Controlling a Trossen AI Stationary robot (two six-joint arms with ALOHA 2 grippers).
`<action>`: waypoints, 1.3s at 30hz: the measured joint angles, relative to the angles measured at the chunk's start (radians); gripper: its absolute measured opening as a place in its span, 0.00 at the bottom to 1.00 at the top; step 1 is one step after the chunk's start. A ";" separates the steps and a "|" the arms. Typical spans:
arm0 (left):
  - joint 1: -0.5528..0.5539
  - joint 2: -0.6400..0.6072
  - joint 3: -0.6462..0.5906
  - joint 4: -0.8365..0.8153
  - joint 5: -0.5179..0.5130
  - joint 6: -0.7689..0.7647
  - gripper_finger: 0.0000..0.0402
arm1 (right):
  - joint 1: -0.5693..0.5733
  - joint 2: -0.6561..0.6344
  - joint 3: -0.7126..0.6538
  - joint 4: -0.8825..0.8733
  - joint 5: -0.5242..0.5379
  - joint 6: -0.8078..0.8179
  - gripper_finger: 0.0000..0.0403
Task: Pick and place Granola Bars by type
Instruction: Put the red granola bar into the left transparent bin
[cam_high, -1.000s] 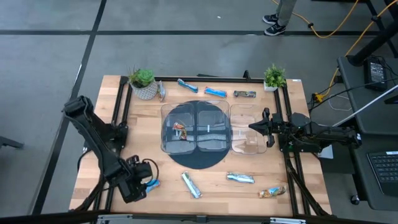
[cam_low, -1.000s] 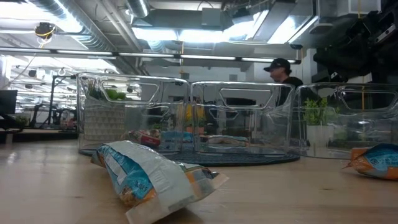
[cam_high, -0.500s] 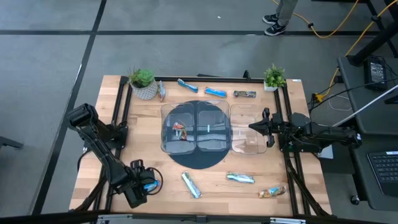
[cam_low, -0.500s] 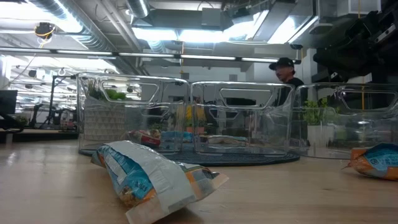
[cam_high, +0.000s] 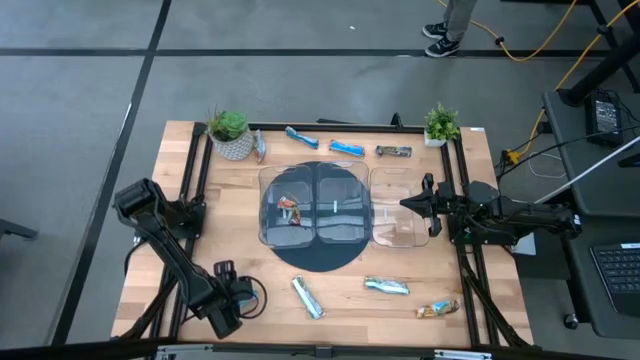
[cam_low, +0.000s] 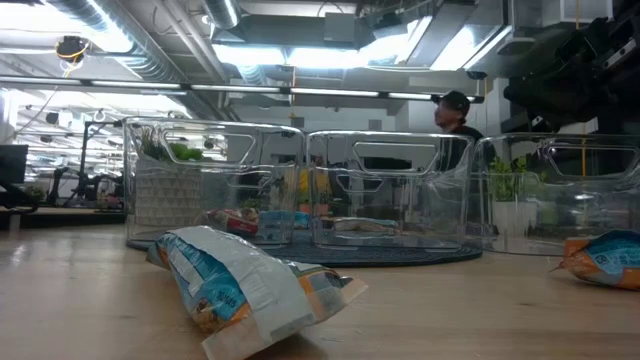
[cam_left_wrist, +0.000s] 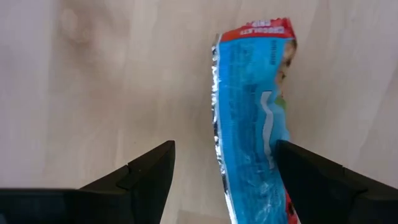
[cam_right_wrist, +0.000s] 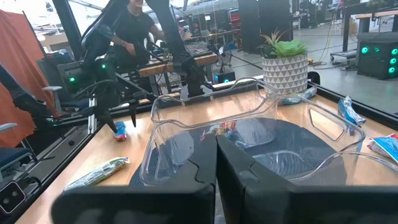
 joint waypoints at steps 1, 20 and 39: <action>0.000 0.003 0.000 0.007 0.001 0.003 0.67 | 0.000 0.000 0.000 0.000 0.000 0.000 0.02; 0.000 -0.004 0.001 0.010 0.044 -0.008 0.12 | 0.000 0.000 0.000 0.000 0.000 0.000 0.02; -0.004 -0.251 0.001 -0.001 -0.010 -0.025 0.02 | 0.000 0.000 0.000 0.000 0.000 0.000 0.02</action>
